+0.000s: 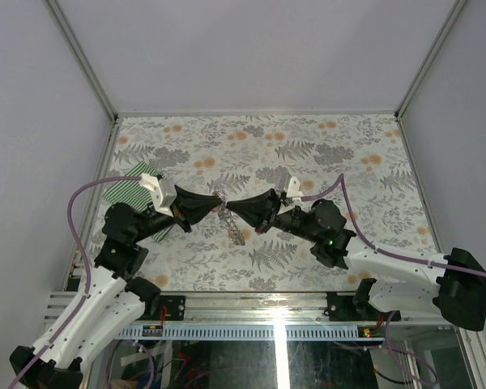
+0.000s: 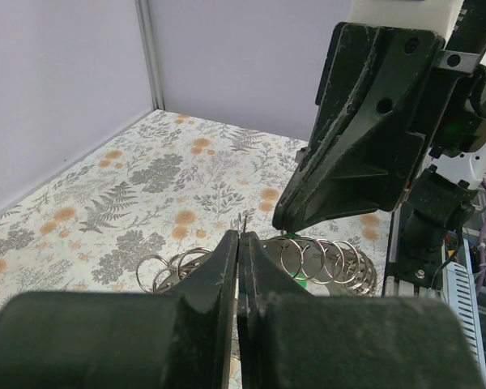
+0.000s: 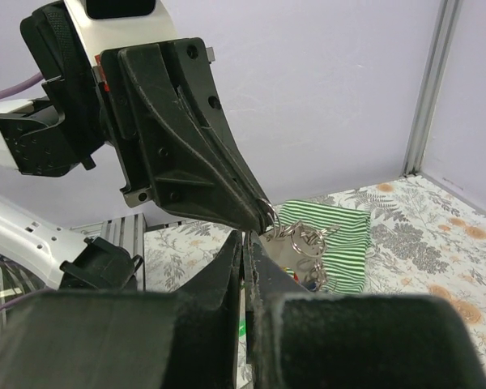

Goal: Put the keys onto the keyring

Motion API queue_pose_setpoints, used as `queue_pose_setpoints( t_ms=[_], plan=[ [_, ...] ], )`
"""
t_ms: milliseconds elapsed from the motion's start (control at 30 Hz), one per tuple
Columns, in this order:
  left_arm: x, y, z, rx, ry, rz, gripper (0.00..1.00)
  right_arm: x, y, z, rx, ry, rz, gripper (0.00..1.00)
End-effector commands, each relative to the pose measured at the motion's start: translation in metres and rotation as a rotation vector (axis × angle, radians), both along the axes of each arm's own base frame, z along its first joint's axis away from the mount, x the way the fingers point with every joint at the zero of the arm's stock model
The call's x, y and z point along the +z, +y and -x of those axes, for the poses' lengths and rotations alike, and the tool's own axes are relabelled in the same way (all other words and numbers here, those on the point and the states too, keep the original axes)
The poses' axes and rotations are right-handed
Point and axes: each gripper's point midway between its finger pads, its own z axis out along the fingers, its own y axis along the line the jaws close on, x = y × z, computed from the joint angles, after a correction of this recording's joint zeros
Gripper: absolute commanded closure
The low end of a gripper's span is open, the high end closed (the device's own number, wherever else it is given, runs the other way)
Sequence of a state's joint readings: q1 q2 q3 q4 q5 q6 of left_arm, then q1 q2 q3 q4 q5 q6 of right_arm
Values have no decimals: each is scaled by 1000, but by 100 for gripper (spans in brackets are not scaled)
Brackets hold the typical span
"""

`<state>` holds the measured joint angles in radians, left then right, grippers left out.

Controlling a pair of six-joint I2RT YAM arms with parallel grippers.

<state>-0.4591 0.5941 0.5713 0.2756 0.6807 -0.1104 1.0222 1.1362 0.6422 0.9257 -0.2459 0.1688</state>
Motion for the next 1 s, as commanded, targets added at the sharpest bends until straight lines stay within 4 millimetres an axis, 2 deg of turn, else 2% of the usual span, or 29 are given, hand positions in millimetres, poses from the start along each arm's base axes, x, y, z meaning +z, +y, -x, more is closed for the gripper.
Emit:
queue_pose_setpoints(
  t_ms=[0, 267, 533, 967],
  plan=[
    [26, 1, 6, -20, -99, 59, 100, 47, -4, -3, -32, -62, -143, 100],
    [25, 1, 5, -22, -88, 59, 100, 56, -3, -4, -32, -69, -173, 100],
    [25, 4, 2, -6, -87, 59, 100, 53, -5, -8, -57, -70, -169, 100],
    [22, 3, -1, -10, -74, 52, 100, 59, 9, -14, -44, -82, -181, 100]
  ],
)
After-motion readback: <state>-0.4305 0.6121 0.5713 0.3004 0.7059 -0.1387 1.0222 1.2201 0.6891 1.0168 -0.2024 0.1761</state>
